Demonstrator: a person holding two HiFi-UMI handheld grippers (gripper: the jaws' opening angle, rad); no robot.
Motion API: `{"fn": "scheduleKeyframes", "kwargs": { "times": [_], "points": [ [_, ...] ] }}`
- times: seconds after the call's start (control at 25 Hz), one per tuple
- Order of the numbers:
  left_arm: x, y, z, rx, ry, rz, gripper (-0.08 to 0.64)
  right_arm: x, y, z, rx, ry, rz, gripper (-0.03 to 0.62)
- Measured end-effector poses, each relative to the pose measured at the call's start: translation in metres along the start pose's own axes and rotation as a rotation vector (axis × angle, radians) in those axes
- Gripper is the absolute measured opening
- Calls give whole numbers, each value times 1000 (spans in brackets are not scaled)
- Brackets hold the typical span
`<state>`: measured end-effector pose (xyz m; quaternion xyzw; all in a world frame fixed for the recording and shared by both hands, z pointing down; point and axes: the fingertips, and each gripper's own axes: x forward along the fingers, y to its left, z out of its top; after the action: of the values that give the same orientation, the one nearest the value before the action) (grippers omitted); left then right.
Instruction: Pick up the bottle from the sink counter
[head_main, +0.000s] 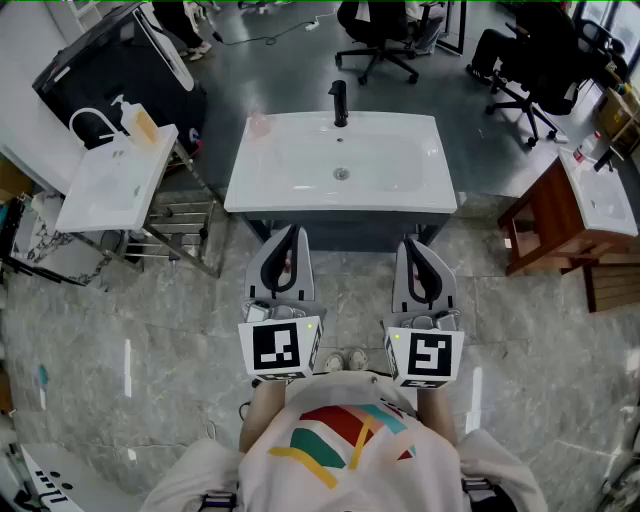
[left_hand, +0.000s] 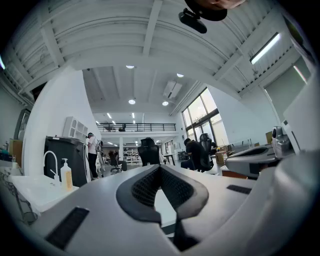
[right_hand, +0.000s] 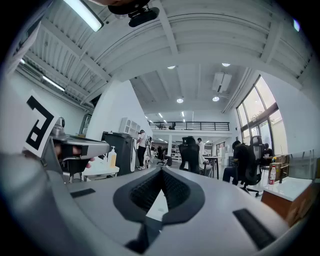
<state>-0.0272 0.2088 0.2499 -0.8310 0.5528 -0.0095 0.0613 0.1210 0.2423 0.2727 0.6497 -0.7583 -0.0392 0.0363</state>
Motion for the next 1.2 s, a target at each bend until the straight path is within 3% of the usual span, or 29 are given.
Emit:
{"fn": "scheduleKeyframes", "kwargs": {
  "times": [1.2],
  "points": [
    [16, -24, -2, 1, -38, 46, 18, 8, -23, -4, 19, -61, 94, 11]
  ]
}}
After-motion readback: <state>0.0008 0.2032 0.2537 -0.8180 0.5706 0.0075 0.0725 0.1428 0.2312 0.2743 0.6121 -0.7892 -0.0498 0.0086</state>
